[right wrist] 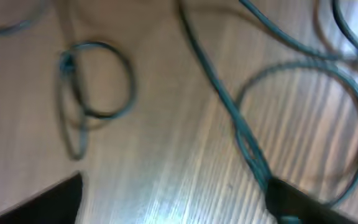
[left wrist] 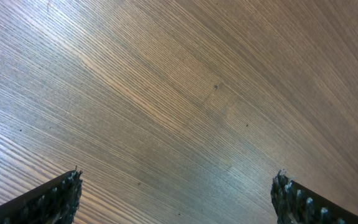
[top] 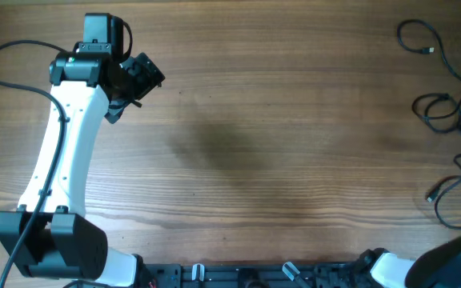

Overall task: Untangle cables
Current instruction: 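Lower the cable at the right edge and open the right gripper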

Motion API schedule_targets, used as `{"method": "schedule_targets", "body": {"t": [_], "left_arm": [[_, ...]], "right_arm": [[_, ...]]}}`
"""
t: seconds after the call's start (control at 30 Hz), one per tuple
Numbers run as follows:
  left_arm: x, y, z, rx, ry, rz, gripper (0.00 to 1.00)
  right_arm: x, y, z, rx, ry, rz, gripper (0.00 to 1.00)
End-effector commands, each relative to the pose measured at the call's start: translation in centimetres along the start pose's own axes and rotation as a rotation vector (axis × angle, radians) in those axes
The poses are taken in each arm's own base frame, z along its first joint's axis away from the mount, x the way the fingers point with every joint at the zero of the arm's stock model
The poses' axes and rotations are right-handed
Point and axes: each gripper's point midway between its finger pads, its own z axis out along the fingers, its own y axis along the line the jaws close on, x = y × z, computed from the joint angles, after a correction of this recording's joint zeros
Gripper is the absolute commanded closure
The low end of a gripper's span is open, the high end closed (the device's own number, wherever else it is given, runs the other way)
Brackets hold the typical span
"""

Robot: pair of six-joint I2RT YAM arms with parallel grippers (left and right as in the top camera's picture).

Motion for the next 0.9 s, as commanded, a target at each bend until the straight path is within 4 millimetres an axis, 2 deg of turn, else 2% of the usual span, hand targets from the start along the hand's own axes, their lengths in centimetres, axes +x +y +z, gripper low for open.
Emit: {"method": "schedule_targets", "body": {"t": [0.0, 0.07, 0.13, 0.17, 0.2, 0.23, 0.27, 0.3, 0.37, 0.4, 0.5, 0.57, 0.6, 0.67, 0.7, 0.73, 0.77, 0.83, 0.87], "left_arm": [[-0.3, 0.4, 0.3, -0.017, -0.005, -0.019, 0.00], [-0.3, 0.4, 0.3, -0.017, -0.005, -0.019, 0.00], [-0.3, 0.4, 0.3, -0.018, -0.004, -0.019, 0.00], [-0.2, 0.4, 0.3, -0.018, -0.004, -0.019, 0.00], [-0.2, 0.4, 0.3, -0.018, -0.004, -0.019, 0.00], [-0.2, 0.4, 0.3, -0.018, -0.004, -0.019, 0.00], [-0.3, 0.4, 0.3, -0.018, -0.004, -0.019, 0.00], [-0.3, 0.4, 0.3, -0.018, -0.005, -0.019, 0.00], [-0.3, 0.4, 0.3, -0.017, -0.006, -0.020, 0.00], [-0.3, 0.4, 0.3, -0.017, -0.006, -0.020, 0.00], [-0.3, 0.4, 0.3, -0.016, -0.006, -0.020, 0.00], [-0.3, 0.4, 0.3, -0.017, -0.006, -0.020, 0.00], [-0.3, 0.4, 0.3, -0.016, -0.006, -0.020, 0.00], [-0.4, 0.3, 0.3, -0.014, -0.008, -0.020, 0.00], [-0.4, 0.4, 0.3, -0.014, -0.009, -0.019, 0.00], [-0.4, 0.3, 0.3, -0.013, -0.010, -0.020, 0.00], [-0.4, 0.3, 0.3, -0.011, -0.012, -0.020, 0.00], [-0.5, 0.2, 0.3, -0.009, -0.013, -0.020, 0.00], [-0.5, 0.2, 0.3, -0.010, -0.013, -0.019, 0.00]], "right_arm": [[-1.6, 1.5, -1.4, -0.075, -0.066, -0.073, 0.00], [-2.0, 1.1, -0.1, -0.033, -0.074, -0.070, 0.03], [-2.4, 0.0, 1.9, 0.043, -0.079, -0.069, 0.23], [-2.3, -0.8, 3.3, 0.091, -0.062, -0.066, 0.39], [-2.2, -1.4, 4.4, 0.110, -0.042, -0.058, 0.47], [-2.2, -1.9, 5.1, 0.126, -0.028, -0.050, 0.46], [-2.2, -2.5, 5.9, 0.143, -0.013, -0.043, 0.34], [-2.1, -2.9, 6.4, 0.153, -0.004, -0.037, 0.34], [-1.8, -3.4, 7.3, 0.173, 0.020, -0.057, 0.47], [-1.4, -3.6, 7.8, 0.185, 0.037, -0.062, 0.50], [1.1, -3.9, 10.7, 0.178, 0.152, -0.063, 0.52], [2.3, -2.3, 11.9, 0.082, 0.219, -0.095, 0.51], [2.3, -1.0, 11.7, 0.015, 0.234, -0.117, 0.51], [0.4, 0.2, 9.6, -0.012, 0.192, -0.119, 0.44], [-0.8, 1.0, 8.2, -0.027, 0.160, -0.125, 0.36], [-2.5, 2.0, 5.9, -0.053, 0.116, -0.127, 0.24], [-4.2, 3.1, 3.3, -0.082, 0.067, -0.128, 0.20], [-6.1, 3.9, 0.0, -0.110, -0.013, -0.129, 0.16], [-6.5, 3.4, -0.7, -0.084, -0.042, -0.126, 0.15]]}}
